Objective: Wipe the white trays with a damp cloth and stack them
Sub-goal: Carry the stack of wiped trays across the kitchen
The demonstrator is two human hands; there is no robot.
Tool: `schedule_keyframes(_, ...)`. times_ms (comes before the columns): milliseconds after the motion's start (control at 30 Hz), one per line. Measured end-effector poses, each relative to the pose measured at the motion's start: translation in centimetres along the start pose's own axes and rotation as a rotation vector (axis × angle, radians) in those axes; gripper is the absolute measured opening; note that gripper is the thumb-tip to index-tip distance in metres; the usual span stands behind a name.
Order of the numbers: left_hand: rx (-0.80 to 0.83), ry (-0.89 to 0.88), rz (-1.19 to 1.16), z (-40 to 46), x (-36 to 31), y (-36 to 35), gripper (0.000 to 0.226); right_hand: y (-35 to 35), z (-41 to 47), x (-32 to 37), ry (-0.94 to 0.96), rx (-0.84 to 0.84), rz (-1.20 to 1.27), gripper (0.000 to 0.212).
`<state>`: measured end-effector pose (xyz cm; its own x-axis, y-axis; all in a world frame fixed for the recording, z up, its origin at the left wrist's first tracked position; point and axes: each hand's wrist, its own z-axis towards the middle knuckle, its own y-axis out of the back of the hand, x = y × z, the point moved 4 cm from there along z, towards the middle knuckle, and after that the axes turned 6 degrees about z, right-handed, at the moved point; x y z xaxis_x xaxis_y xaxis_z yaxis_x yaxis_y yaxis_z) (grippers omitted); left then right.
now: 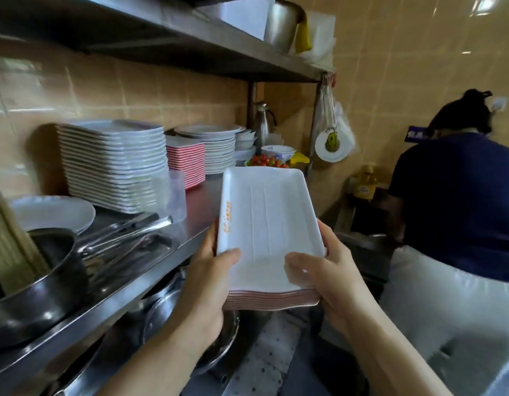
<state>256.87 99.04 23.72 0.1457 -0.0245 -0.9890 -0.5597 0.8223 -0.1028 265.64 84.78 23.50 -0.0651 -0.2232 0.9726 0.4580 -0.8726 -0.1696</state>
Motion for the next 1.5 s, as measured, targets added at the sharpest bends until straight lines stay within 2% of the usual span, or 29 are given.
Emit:
schedule_keyframes(200,-0.166,-0.001,0.002,7.0,1.0,-1.5,0.048,-0.2,9.2,-1.2,-0.049,0.168,0.041,0.062)
schedule_keyframes(433,-0.412,-0.04,0.002,15.7,1.1,-5.5,0.053,1.1,21.5,-1.3,-0.069,0.39,0.073,0.077)
schedule_keyframes(567,-0.502,-0.061,-0.007,20.1,0.6,-7.3,0.053,1.0,28.1,-0.8,-0.112,0.512,0.13,0.069)
schedule_keyframes(800,-0.693,-0.068,0.012,26.5,-1.0,-7.0,0.049,-2.1,36.5,-0.9,-0.168,0.606,0.129,0.061)
schedule_keyframes(900,-0.731,-0.073,0.032,29.0,-1.8,-6.0,0.05,-4.2,39.6,-1.2,-0.173,0.616,0.124,0.05)
schedule_keyframes(1100,-0.787,-0.103,0.028,34.5,-3.5,-2.5,0.05,-9.3,44.9,-0.8,-0.151,0.64,0.128,0.047)
schedule_keyframes(1367,-0.878,-0.018,0.094,40.7,-5.1,1.4,0.036,-14.9,51.1,-0.4,-0.194,0.727,0.1,0.037)
schedule_keyframes(1500,-0.928,0.004,0.109,42.6,-5.4,2.3,0.037,-17.0,53.3,-0.8,-0.22,0.781,0.055,0.035)
